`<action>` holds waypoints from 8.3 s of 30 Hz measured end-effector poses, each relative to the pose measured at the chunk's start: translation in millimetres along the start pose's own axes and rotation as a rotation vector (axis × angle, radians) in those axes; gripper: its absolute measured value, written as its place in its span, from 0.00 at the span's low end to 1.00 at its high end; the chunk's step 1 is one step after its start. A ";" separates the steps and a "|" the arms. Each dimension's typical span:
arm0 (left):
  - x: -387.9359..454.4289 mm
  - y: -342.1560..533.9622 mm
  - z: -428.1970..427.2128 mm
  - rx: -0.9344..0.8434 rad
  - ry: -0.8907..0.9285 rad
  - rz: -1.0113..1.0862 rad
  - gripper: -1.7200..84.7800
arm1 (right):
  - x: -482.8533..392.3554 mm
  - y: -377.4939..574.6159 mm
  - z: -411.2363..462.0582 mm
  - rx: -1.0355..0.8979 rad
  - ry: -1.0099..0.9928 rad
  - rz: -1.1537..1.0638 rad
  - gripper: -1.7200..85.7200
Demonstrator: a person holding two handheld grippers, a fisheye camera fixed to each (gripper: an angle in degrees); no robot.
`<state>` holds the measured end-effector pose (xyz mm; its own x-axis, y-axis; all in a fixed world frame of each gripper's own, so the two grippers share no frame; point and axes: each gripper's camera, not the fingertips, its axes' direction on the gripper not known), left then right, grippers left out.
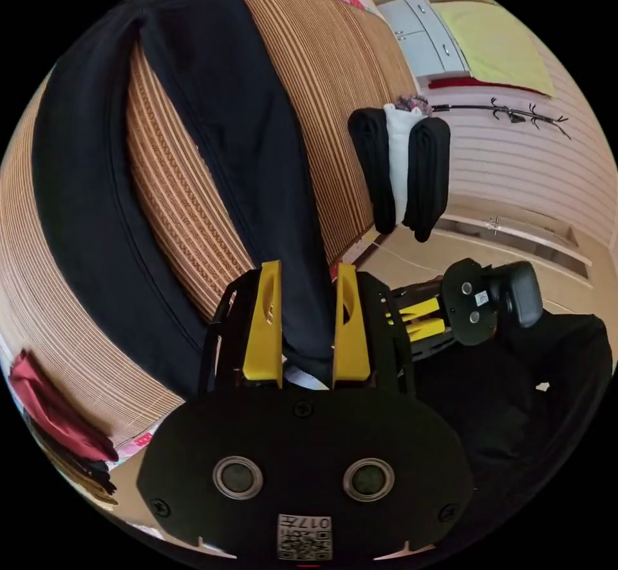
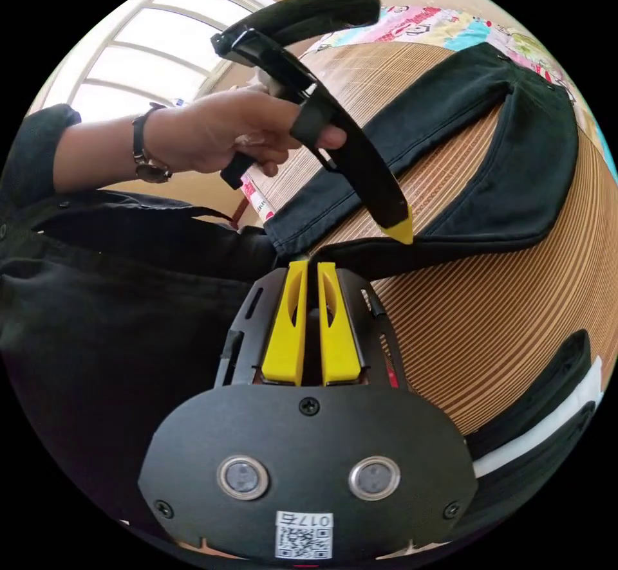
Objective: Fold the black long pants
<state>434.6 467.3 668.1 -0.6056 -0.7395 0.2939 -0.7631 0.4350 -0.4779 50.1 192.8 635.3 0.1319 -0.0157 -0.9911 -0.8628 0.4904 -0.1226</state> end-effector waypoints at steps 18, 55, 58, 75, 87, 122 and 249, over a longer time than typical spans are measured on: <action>-41.5 186.1 -1.2 0.229 0.105 -0.052 0.06 | 140.5 28.6 -99.5 0.083 -0.082 0.290 0.11; -115.1 398.6 -108.6 0.719 0.537 -0.217 0.06 | 142.3 -463.6 -79.2 0.360 0.917 0.792 0.05; -126.4 425.7 -128.4 0.764 0.503 -0.253 0.06 | 109.6 -522.3 -53.6 0.345 0.958 0.757 0.05; -173.0 455.9 -142.1 0.796 0.538 -0.441 0.06 | 119.5 -654.3 91.2 0.282 0.933 0.679 0.08; -158.1 427.4 -152.4 0.696 0.438 -0.412 0.07 | 123.8 -550.5 38.0 0.205 0.418 0.273 0.05; -95.0 330.9 -145.4 0.446 0.205 -0.253 0.07 | 103.5 -157.5 177.5 0.199 -0.181 0.627 0.10; 13.8 116.3 -81.2 0.693 0.304 -0.195 0.12 | 160.0 -71.3 137.1 0.231 -0.408 0.613 0.15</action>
<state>319.2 549.4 683.7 -0.5863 -0.5529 0.5921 -0.6079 -0.1828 -0.7727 199.6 274.8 492.4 -0.1290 0.6180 -0.7755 -0.7217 0.4778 0.5008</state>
